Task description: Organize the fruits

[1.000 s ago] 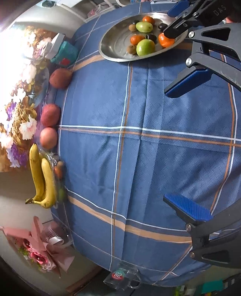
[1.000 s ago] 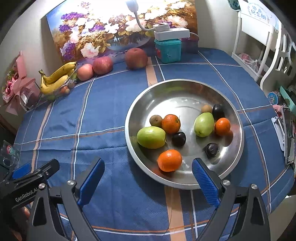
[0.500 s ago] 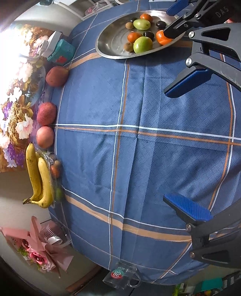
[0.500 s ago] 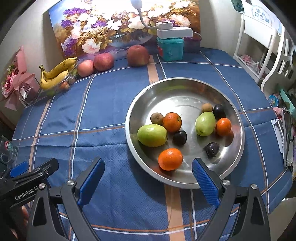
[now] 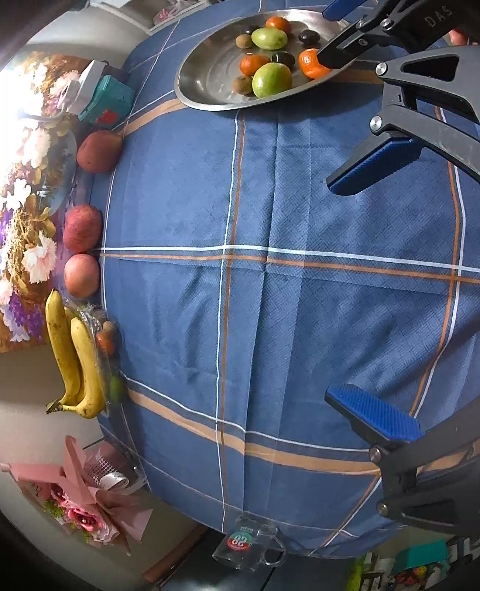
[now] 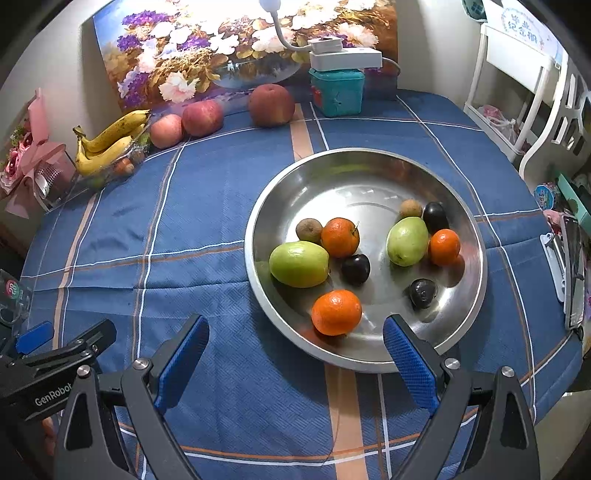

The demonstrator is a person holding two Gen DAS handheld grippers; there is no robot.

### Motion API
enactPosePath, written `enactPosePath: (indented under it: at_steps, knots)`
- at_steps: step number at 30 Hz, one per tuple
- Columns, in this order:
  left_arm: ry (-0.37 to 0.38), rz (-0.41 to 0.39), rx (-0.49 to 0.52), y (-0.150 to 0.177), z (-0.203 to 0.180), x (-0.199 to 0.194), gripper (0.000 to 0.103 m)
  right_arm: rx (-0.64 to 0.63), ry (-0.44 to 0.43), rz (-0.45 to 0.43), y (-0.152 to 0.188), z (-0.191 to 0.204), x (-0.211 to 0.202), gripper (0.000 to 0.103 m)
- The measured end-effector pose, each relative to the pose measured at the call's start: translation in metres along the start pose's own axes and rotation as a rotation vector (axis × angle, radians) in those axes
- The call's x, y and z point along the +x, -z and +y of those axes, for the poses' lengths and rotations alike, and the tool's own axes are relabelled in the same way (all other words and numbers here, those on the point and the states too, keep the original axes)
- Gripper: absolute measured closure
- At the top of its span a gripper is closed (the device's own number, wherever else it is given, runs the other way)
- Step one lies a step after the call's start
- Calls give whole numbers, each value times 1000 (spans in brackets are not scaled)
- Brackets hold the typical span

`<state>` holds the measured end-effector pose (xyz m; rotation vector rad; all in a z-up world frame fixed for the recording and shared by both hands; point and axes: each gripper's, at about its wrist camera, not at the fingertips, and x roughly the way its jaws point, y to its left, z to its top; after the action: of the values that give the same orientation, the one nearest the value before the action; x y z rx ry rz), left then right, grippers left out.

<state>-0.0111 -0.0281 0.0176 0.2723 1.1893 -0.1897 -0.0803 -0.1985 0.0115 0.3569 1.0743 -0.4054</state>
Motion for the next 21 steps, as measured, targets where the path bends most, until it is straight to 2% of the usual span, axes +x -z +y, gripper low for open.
enactPosePath:
  at_steps: [21]
  knots:
    - [-3, 33, -25, 0, 6, 6, 0, -1, 12, 12, 2, 0, 3, 7]
